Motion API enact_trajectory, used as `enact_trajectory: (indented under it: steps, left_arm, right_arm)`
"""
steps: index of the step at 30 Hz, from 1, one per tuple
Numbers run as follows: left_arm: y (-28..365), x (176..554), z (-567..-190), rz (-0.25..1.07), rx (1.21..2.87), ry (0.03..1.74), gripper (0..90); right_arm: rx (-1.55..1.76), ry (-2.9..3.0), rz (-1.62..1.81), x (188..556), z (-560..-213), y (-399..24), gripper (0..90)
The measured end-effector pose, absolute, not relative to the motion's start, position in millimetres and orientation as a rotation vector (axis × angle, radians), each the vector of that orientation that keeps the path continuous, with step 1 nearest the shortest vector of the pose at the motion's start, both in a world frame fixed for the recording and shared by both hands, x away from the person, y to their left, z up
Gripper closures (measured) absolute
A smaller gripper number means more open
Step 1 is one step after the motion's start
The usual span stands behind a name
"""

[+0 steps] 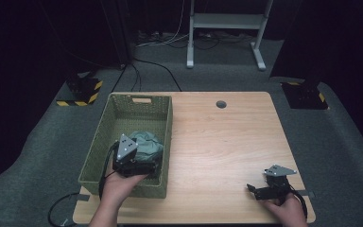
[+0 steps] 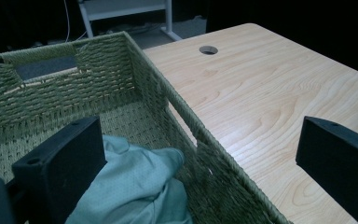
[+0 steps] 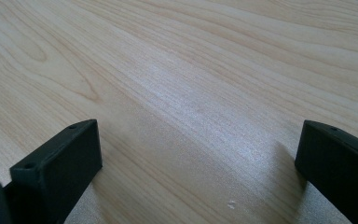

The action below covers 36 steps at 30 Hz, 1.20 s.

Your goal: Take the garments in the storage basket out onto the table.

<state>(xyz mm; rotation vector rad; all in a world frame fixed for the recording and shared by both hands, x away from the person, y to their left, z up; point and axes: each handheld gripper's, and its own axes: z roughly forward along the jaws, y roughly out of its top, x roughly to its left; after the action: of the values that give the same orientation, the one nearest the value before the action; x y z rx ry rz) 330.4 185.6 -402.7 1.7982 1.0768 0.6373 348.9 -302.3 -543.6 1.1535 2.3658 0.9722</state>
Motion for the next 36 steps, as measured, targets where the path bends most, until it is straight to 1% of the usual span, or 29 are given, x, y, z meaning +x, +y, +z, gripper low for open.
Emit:
enact_trajectory:
  steps: [11, 23, 36]
  left_arm:
    - [188.3, 342.5, -400.4, 0.610, 1.780, 1.095, 1.4]
    - [193.3, 359.9, -404.9, 0.625, 1.786, 1.143, 1.5]
    - [196.4, 375.6, -409.4, 0.643, 1.796, 1.156, 1.6]
  right_arm:
    - [1.154, 2.366, 0.976, 349.1, -543.6, -302.6, 0.1]
    - [1.155, 2.366, 0.978, 349.1, -543.6, -302.7, 0.1]
    - [1.157, 2.367, 0.981, 349.2, -543.5, -303.0, 0.1]
